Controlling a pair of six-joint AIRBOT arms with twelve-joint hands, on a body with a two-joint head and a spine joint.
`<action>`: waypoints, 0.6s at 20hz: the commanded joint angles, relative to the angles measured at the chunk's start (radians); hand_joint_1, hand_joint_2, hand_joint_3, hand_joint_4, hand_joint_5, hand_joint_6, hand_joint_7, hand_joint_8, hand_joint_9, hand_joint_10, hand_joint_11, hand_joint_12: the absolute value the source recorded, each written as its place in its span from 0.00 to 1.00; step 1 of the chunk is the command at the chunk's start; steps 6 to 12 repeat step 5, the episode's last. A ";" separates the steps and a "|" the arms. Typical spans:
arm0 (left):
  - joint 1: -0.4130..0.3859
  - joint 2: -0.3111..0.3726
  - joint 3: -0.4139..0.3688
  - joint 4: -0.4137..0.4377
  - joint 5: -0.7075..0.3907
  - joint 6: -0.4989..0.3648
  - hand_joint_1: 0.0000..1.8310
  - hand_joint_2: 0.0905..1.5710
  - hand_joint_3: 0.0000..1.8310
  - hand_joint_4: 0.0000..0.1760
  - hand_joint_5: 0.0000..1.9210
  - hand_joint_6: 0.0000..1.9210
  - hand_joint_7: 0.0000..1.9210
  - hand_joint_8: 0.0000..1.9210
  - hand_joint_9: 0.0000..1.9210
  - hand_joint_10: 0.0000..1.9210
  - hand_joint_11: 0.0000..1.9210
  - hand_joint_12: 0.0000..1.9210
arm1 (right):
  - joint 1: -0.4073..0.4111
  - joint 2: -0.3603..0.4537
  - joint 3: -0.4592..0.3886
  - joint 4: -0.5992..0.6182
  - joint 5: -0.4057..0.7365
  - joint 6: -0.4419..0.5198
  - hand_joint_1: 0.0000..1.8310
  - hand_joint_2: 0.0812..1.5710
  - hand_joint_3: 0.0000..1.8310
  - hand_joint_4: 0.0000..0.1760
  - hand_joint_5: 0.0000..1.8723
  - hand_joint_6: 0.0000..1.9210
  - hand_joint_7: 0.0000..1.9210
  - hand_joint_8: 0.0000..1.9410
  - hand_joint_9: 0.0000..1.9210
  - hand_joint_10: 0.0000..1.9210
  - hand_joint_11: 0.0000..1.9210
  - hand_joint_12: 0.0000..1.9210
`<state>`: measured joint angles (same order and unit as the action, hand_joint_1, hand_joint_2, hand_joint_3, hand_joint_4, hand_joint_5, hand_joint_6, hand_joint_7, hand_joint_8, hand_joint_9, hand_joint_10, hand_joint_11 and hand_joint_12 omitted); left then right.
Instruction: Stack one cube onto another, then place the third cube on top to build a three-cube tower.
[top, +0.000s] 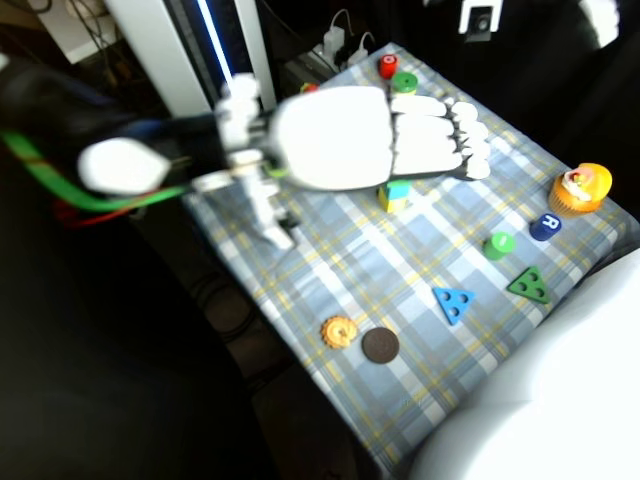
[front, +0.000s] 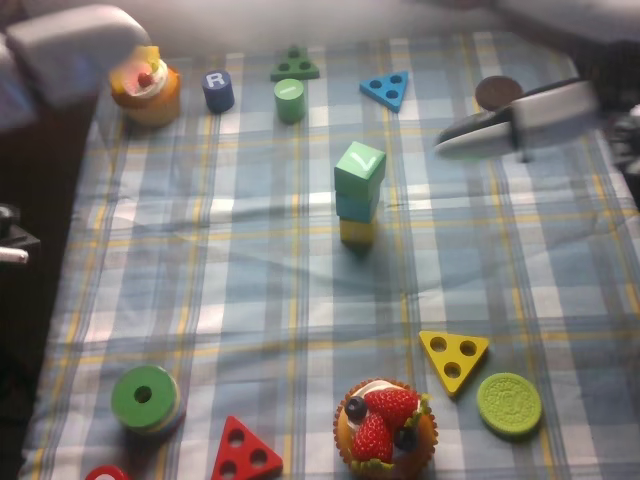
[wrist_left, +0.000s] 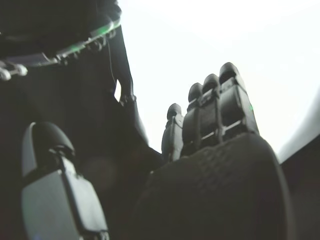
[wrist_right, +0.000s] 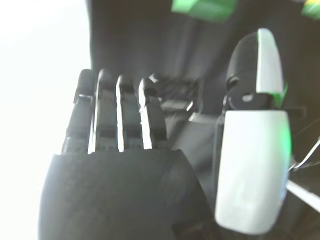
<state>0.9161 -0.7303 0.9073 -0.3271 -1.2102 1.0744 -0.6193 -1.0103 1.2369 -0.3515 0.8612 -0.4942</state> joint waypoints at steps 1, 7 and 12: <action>0.004 0.006 -0.011 0.055 -0.191 -0.040 0.39 0.42 0.00 1.00 0.01 0.00 0.06 0.00 0.03 0.00 0.00 0.00 | -0.006 0.010 -0.025 0.069 0.222 -0.022 0.36 0.57 0.00 0.17 0.12 0.00 0.13 0.00 0.11 0.00 0.00 0.17; 0.085 0.023 -0.031 0.084 -0.357 -0.157 0.36 0.43 0.00 1.00 0.01 0.00 0.05 0.00 0.07 0.01 0.05 0.02 | -0.172 0.105 -0.111 0.266 0.506 -0.094 0.37 0.70 0.00 0.08 0.11 0.00 0.14 0.00 0.12 0.00 0.00 0.25; 0.085 0.023 -0.031 0.084 -0.357 -0.157 0.36 0.43 0.00 1.00 0.01 0.00 0.05 0.00 0.07 0.01 0.05 0.02 | -0.172 0.105 -0.111 0.266 0.506 -0.094 0.37 0.70 0.00 0.08 0.11 0.00 0.14 0.00 0.12 0.00 0.00 0.25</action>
